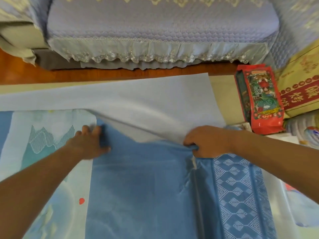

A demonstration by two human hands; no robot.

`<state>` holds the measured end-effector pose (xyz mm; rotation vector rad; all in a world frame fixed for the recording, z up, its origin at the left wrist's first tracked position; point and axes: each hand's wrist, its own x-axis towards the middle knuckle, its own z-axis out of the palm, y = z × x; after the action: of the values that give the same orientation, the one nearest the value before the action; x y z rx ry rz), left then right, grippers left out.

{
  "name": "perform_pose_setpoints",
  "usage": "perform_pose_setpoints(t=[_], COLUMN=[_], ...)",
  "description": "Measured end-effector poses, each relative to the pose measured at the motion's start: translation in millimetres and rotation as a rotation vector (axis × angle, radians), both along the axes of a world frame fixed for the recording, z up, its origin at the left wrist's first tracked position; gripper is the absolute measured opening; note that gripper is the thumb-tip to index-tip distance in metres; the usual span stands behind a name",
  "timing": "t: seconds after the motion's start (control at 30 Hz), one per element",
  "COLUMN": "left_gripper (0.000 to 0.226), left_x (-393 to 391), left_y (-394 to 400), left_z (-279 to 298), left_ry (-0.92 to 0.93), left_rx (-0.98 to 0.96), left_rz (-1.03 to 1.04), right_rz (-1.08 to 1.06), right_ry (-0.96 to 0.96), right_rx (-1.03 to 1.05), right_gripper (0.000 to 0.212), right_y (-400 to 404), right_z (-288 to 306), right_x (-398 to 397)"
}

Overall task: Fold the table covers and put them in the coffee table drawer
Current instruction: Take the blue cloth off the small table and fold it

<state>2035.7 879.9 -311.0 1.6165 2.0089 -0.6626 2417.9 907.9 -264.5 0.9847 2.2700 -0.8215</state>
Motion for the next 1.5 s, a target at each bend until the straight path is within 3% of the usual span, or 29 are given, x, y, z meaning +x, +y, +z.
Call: perform_pose_setpoints(t=[0.1,0.17,0.23,0.27,0.33,0.37,0.43,0.5,0.6,0.7,0.8,0.87,0.93,1.0,1.17,1.3,1.5], left_gripper=[0.080,0.080,0.063,0.048,0.029,0.024,0.019,0.023,0.030,0.034,0.067,0.081,0.078,0.082,0.086,0.084,0.082], left_x=[-14.0,-25.2,-34.6,-39.3,-43.5,-45.7,-49.1,-53.1,-59.3,-62.2,-36.5,-3.1,32.5,50.9,55.5,45.9,36.6], left_y=[46.8,66.5,77.9,81.6,86.7,87.9,90.8,99.0,116.3,132.4,121.7,88.3,41.0,6.3,-2.5,3.6,6.9], left_z=[5.5,-0.1,-8.6,-12.3,-12.6,-12.0,-9.0,-9.2,-6.4,-10.6,-21.5,-31.0,-39.3,-46.3,-65.6,-64.2,-48.5], left_ry=[-0.107,-0.101,-0.112,-0.094,-0.018,0.013,0.042,0.098,0.242,0.320,0.096,-0.056,-0.163,-0.157,-0.074,-0.051,0.015], left_rx=[0.231,0.201,0.182,0.204,0.224,0.215,0.180,0.172,0.250,0.384,0.444,0.421,0.430,0.343,0.272,0.252,0.144], left_rz=[0.071,-0.035,-0.059,-0.077,-0.161,-0.189,-0.190,-0.215,-0.257,-0.066,0.261,0.253,0.133,0.043,-0.013,-0.023,-0.021], right_rz=[-0.179,-0.359,-0.409,-0.404,-0.400,-0.400,-0.404,-0.410,-0.451,-0.398,-0.450,-0.609,-0.709,-0.709,-0.643,-0.616,-0.627], right_ry=[0.027,0.088,0.111,0.076,-0.043,-0.114,-0.239,-0.338,-0.386,-0.424,-0.401,-0.301,-0.144,-0.001,-0.186,-0.126,-0.105], right_rx=[0.066,0.161,0.185,0.143,0.041,0.017,-0.006,0.052,0.349,0.593,0.748,0.802,0.754,0.684,0.384,0.420,0.398], right_gripper=[0.030,0.028,0.019,0.024,0.056,0.059,0.043,0.029,0.017,0.010,0.036,0.057,0.066,0.061,0.079,0.085,0.077], right_y=[21.4,45.6,66.0,73.6,86.4,92.5,102.0,108.0,127.6,161.9,177.9,160.5,116.4,60.7,-18.6,-4.5,-5.5], right_z=[18.0,23.7,22.7,21.1,17.8,18.2,16.7,8.7,-5.1,-15.3,-42.4,-61.8,-72.6,-78.7,-93.5,-100.2,-99.2], right_x=[5.6,11.1,14.4,15.7,21.3,23.9,30.8,37.8,31.0,5.6,-18.0,-32.4,-44.3,-47.7,-4.4,-10.0,-16.1])
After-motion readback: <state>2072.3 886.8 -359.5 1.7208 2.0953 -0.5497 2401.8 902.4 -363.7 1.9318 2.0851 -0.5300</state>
